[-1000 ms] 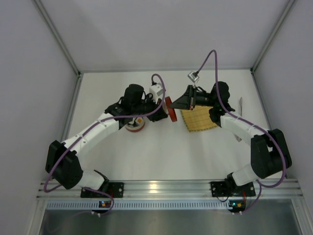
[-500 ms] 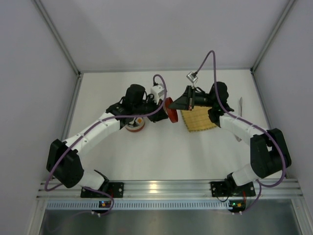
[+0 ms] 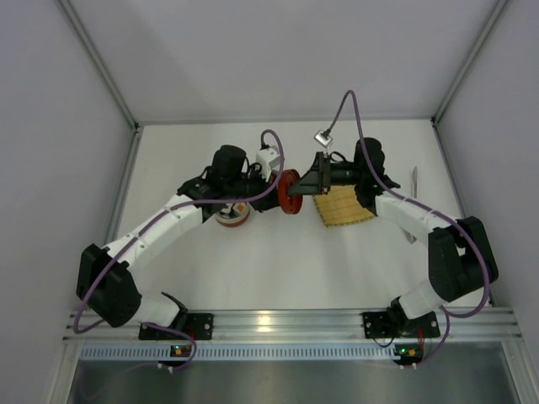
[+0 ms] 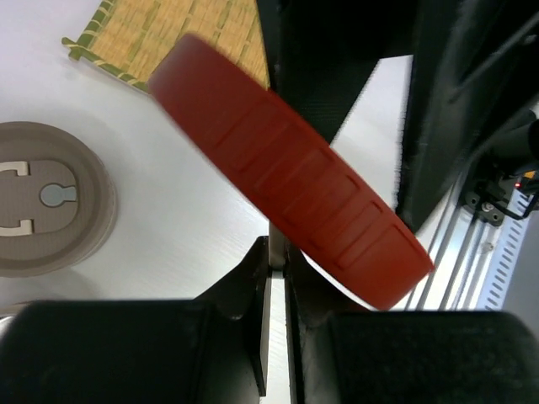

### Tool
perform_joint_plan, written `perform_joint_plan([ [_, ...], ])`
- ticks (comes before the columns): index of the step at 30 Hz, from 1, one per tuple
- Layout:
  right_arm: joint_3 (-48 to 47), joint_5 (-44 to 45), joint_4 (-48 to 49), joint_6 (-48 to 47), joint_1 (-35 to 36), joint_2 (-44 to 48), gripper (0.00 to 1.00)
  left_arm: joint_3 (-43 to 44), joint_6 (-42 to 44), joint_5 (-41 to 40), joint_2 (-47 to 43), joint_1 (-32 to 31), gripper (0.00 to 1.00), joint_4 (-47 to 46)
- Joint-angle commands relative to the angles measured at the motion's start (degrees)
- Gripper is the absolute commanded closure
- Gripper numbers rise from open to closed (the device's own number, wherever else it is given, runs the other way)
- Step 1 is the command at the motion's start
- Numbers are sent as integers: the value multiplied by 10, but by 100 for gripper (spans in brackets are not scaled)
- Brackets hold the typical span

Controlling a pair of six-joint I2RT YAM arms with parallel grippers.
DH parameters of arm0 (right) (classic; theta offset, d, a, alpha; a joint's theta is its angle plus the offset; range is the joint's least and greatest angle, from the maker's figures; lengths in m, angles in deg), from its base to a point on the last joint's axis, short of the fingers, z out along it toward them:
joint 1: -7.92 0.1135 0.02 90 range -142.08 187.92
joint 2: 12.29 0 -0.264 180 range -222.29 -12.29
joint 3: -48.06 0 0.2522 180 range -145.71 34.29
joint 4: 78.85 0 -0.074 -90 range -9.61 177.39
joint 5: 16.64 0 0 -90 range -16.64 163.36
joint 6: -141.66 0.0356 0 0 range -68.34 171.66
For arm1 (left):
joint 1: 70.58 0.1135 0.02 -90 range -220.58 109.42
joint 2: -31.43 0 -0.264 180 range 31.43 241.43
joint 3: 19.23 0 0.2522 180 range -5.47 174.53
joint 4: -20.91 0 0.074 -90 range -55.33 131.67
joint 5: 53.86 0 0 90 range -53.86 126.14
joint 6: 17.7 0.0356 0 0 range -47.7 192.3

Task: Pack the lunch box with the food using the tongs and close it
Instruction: Pick up the box lid from the center of the board.

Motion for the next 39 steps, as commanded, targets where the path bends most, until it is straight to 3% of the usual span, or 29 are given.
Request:
perform_joint_plan([
  [1, -26, -4, -69, -59, 13, -4, 48, 28, 31, 25, -48, -2, 100, -1],
  [4, -35, 0, -116, -94, 11, -4, 36, 28, 52, 13, -63, -1, 100, 37],
  [5, -38, -2, -128, -109, 11, -5, 26, 28, 57, 7, -67, 2, 100, 57],
  [6, -40, -2, -137, -117, 11, -5, 9, 28, 68, 3, -72, 2, 100, 70],
  [7, -42, -2, -152, -124, 9, -3, 6, 28, 72, -3, -76, 5, 100, 80],
  [13, -61, 19, -222, -218, 5, 28, 5, 36, 81, -19, -89, 39, 100, 157],
  [16, -92, 67, -343, -352, 4, 54, 4, 52, 39, 23, -68, 72, 100, 175],
  [20, -100, 106, -368, -416, 5, 94, 1, 60, -24, 59, -49, 81, 100, 178],
  [27, -112, 155, -374, -459, 32, 126, 1, 69, -97, 98, -21, 85, 100, 148],
  [39, -141, 280, -383, -482, 105, 69, 1, 69, -103, 119, -16, 86, 100, 138],
])
